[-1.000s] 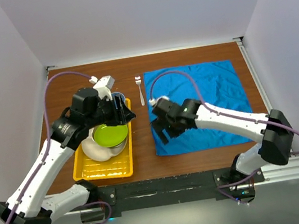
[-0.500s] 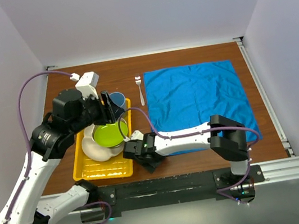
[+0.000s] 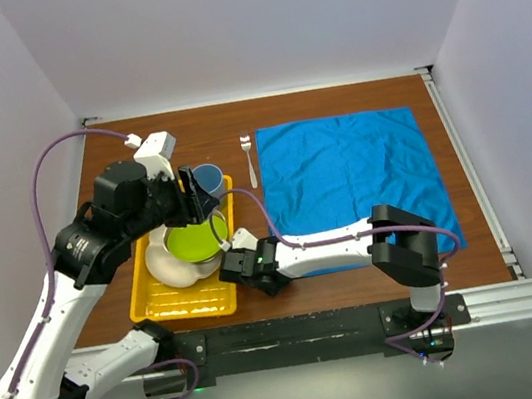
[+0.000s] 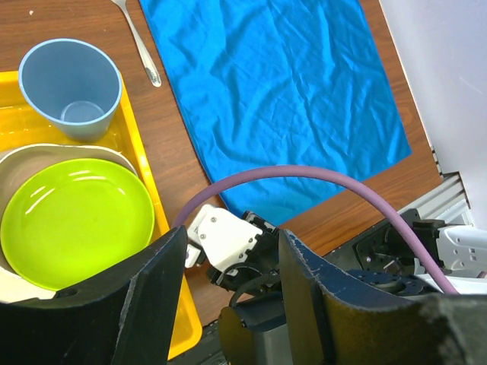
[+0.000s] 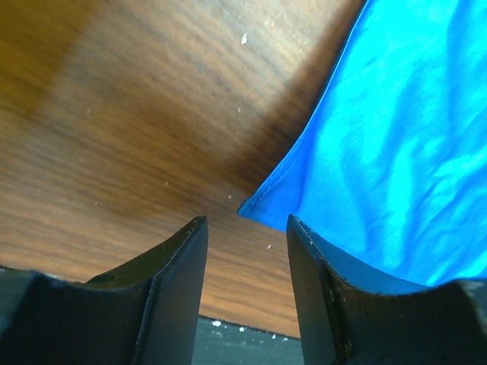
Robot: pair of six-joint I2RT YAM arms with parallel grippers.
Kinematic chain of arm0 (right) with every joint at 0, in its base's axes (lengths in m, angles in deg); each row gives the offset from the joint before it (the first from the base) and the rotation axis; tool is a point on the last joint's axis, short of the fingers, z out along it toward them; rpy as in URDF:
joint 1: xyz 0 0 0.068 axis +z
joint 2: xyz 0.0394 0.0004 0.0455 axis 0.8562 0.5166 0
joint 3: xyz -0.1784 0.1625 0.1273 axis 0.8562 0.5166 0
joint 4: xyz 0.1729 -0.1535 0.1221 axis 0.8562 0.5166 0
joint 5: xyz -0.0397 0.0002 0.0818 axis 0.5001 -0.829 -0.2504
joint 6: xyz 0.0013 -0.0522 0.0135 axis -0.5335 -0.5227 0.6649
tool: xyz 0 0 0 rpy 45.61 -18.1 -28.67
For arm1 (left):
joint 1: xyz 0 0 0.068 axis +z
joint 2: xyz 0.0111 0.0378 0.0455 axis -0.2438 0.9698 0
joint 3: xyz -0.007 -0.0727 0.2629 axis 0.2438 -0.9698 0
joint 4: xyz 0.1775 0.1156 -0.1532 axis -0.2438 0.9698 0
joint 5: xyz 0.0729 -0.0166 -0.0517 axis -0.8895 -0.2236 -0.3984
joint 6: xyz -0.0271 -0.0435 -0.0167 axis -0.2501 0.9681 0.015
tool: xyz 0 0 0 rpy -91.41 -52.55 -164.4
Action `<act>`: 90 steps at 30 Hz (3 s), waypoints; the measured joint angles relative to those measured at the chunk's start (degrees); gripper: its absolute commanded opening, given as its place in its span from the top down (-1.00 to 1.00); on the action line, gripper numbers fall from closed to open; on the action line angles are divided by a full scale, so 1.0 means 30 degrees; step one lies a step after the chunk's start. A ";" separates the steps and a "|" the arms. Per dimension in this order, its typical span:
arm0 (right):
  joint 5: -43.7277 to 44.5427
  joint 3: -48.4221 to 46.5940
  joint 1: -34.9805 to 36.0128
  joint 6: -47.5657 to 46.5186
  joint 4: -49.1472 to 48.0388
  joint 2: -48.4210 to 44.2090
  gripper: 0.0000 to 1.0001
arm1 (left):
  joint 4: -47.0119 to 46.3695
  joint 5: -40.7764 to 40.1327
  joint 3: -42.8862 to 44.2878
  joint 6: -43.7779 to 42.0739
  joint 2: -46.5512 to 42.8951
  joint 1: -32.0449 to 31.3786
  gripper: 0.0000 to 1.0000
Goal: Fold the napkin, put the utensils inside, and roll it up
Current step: Fold the napkin
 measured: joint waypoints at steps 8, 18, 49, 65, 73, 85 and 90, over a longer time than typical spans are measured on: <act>0.0794 0.0022 0.0000 -0.0597 -0.0372 0.0444 0.21 | 0.0000 0.0007 0.0000 0.0015 0.0073 0.0000 -0.13; 0.1333 0.0022 -0.0015 -0.1180 -0.0561 0.1180 1.00 | -0.0058 0.0015 0.0000 0.0022 0.0466 0.0000 -0.13; 0.2215 -0.3592 -1.7092 -0.6309 -0.1530 -0.0867 1.00 | -0.1078 0.0240 0.0539 -0.0758 0.5260 0.0044 -0.15; 0.0175 -1.1213 -2.3314 -0.6732 -0.1909 0.5552 1.00 | -0.1515 0.0401 0.1851 -0.1683 0.7737 0.0270 -0.17; -0.0364 -1.4265 -2.4866 -0.6506 -0.1545 0.7308 1.00 | -0.1596 0.0634 0.2397 -0.1690 0.8816 0.0692 -0.17; -0.0823 -1.5271 -2.5871 -0.5821 -0.1319 0.8714 1.00 | -0.1654 0.0743 0.3184 -0.1749 0.9734 0.1093 -0.17; -0.0838 -1.5293 -2.6177 -0.5625 -0.1333 0.8714 1.00 | -0.1661 0.0809 0.3592 -0.1749 1.0040 0.1297 -0.16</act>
